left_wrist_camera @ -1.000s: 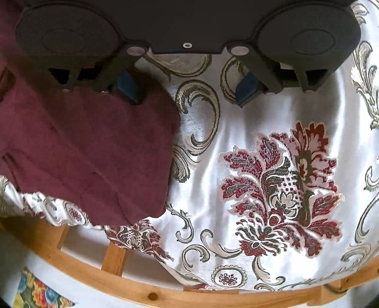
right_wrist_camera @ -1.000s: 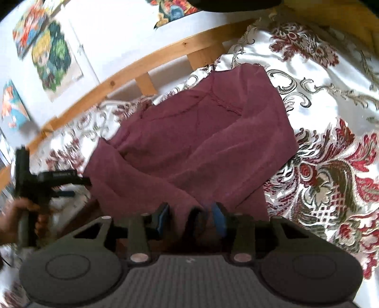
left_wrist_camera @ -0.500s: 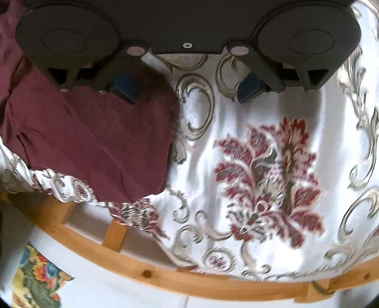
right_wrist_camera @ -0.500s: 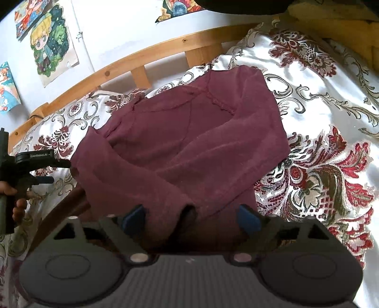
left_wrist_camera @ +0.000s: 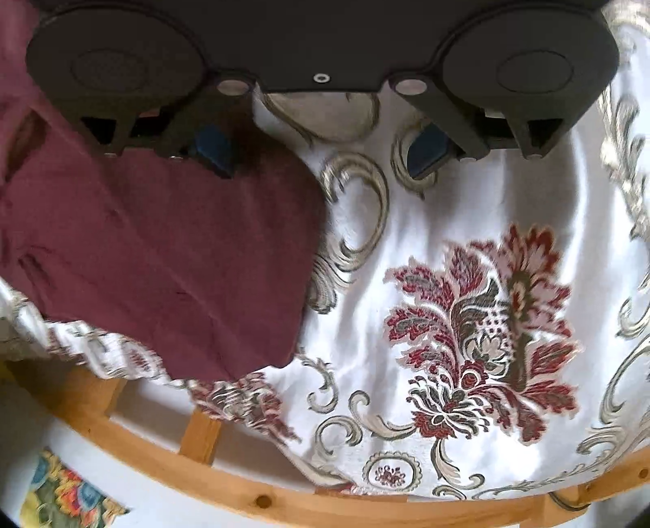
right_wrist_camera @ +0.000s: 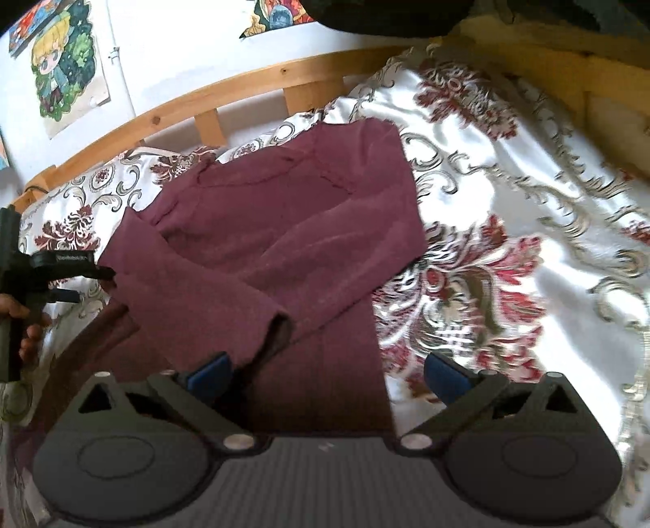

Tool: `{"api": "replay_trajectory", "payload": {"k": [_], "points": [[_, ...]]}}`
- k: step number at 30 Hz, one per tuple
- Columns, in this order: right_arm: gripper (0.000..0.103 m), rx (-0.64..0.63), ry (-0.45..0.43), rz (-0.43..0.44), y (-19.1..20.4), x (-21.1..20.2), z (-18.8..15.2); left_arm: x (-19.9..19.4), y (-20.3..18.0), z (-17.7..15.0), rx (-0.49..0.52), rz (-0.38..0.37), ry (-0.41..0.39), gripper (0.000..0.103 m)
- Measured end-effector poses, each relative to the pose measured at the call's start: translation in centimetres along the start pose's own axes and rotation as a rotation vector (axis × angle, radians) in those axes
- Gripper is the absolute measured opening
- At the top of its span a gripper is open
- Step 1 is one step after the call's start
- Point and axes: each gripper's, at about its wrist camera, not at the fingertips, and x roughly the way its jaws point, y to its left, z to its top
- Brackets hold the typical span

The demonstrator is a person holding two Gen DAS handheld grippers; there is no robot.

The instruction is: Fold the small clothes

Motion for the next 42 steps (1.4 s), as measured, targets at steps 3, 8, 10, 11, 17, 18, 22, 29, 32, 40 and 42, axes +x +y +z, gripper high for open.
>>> {"api": "replay_trajectory", "payload": {"k": [3,8,10,11,17,18,22,29,32,40,42], "points": [[0.103,-0.009,-0.006,-0.012,0.2,-1.4,-0.3,-2.6,-0.6,-1.5,0.03,-0.03,-0.022,0.093],[0.103,-0.031,-0.039,0.0,0.9,-3.3,-0.7,-6.9,-2.0,-5.3,0.086,-0.103,-0.049,0.101],[0.103,-0.044,-0.07,0.007,1.4,-3.8,-0.9,-8.1,-2.7,-6.4,0.091,-0.152,-0.048,0.101],[0.103,-0.05,-0.084,0.012,1.5,-3.9,-1.0,-8.4,-3.0,-6.7,0.092,-0.176,-0.042,0.102],[0.101,-0.136,-0.18,0.053,2.5,-3.6,-1.5,-9.0,-3.4,-6.4,0.025,-0.274,-0.026,0.1],[0.099,-0.151,-0.183,0.067,2.7,-3.4,-1.3,-8.8,-3.1,-6.3,-0.007,-0.297,-0.027,0.099],[0.082,-0.182,-0.176,0.114,3.9,-1.7,0.6,-6.5,-2.1,-5.8,-0.098,-0.358,0.014,0.082],[0.055,-0.302,-0.105,0.251,7.3,5.2,5.3,-2.0,-1.9,-5.2,-0.17,-0.497,0.077,0.068],[0.05,-0.349,-0.069,0.321,9.0,8.2,7.2,-0.5,-1.9,-5.1,-0.211,-0.56,0.096,0.059],[0.003,-0.47,0.065,0.34,12.4,14.0,8.1,2.2,-2.8,-6.2,-0.219,-0.505,0.182,0.02],[0.003,-0.443,0.035,0.316,12.1,14.0,8.0,2.4,-2.8,-6.3,-0.221,-0.493,0.186,0.017]]}}
